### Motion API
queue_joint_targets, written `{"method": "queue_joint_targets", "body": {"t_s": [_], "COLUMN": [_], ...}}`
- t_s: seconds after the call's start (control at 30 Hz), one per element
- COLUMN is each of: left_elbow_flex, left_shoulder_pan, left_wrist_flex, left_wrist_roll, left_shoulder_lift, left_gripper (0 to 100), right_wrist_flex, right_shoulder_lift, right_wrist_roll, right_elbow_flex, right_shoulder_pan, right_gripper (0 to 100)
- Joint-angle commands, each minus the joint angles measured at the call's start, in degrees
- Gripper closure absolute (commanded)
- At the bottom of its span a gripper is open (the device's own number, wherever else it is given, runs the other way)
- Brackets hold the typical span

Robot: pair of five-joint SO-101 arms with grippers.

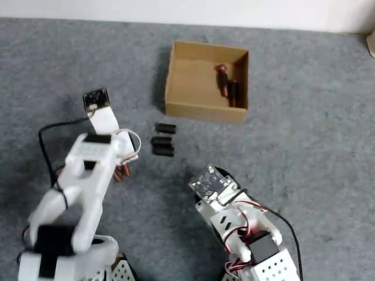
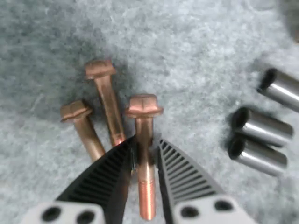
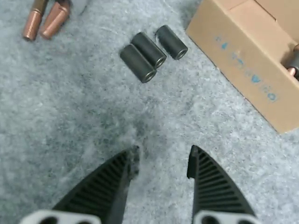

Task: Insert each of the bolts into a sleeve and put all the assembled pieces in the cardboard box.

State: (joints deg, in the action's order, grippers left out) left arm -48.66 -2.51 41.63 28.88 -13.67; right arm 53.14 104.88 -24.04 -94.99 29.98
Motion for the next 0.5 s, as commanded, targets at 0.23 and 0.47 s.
{"method": "queue_joint_targets", "body": {"t_s": [0.23,0.47], "left_elbow_flex": [-21.93,-33.63], "left_shoulder_pan": [-1.71,-1.89], "left_wrist_flex": [-1.76,-1.58], "left_wrist_roll": [-1.85,-6.07], "left_shoulder_lift": [-49.8,-72.4], "left_gripper": [100,100], "right_wrist_flex": [-1.45,-2.86], "right_shoulder_lift": [0.31,0.13], "right_wrist_roll": [0.7,-1.41], "right_elbow_flex": [0.13,0.13], "right_shoulder_pan": [-0.57,1.71], "right_gripper": [83.6,83.6]}}
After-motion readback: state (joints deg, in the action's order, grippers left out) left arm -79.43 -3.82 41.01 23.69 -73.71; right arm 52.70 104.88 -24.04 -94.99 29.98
